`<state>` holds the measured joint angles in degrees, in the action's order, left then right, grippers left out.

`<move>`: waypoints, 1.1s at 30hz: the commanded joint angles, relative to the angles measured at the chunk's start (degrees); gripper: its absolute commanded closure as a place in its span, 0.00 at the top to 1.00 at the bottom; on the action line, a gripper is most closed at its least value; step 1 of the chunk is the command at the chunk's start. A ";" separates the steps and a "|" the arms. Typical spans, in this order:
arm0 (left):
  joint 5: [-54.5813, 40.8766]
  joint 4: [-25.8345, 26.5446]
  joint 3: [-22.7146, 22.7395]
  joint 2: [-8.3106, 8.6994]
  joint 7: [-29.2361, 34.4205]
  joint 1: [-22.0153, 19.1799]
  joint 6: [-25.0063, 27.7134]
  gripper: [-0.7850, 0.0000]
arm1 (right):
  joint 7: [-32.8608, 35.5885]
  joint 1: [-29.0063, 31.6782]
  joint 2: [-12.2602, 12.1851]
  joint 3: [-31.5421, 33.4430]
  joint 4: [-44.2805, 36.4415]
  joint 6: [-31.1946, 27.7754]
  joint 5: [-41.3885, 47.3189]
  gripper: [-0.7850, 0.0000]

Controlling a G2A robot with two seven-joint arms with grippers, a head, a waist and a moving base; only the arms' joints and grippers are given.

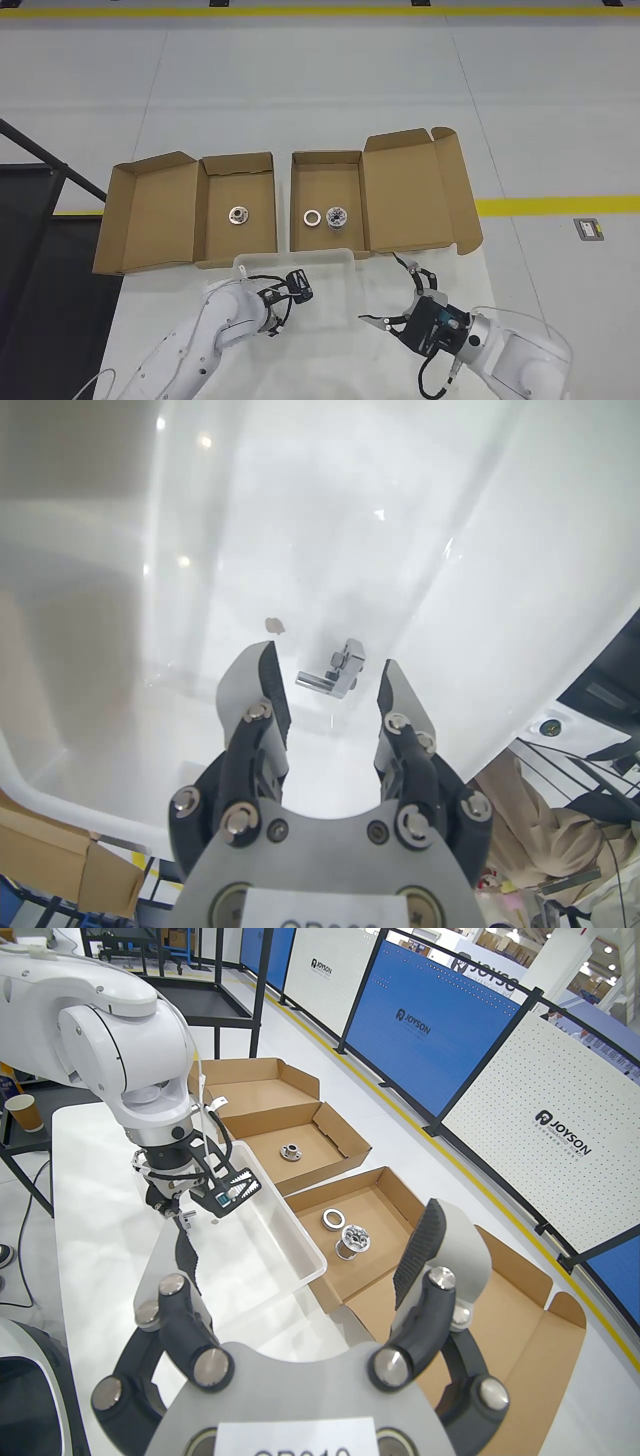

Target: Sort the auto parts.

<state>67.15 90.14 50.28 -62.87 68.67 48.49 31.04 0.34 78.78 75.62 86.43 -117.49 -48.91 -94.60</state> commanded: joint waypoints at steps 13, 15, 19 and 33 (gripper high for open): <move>0.37 -2.28 -3.16 -0.52 0.15 -1.19 4.42 0.55 | 0.00 0.00 0.00 0.00 0.00 0.00 0.00 1.00; 1.00 -2.45 -3.93 -0.41 -0.49 -1.23 5.06 0.55 | 0.00 0.00 0.00 0.00 0.00 0.00 0.00 1.00; 1.21 -3.00 -4.78 -0.22 -0.84 -1.56 5.41 0.49 | 0.00 0.00 0.00 0.00 0.00 0.00 0.00 1.00; 0.01 -4.54 -7.32 0.16 -1.11 -3.06 5.68 0.00 | 0.00 0.00 0.00 0.00 0.00 0.00 0.00 1.00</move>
<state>67.39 85.65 43.11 -62.72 67.52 45.54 36.76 0.34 78.78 75.62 86.43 -117.49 -48.91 -94.60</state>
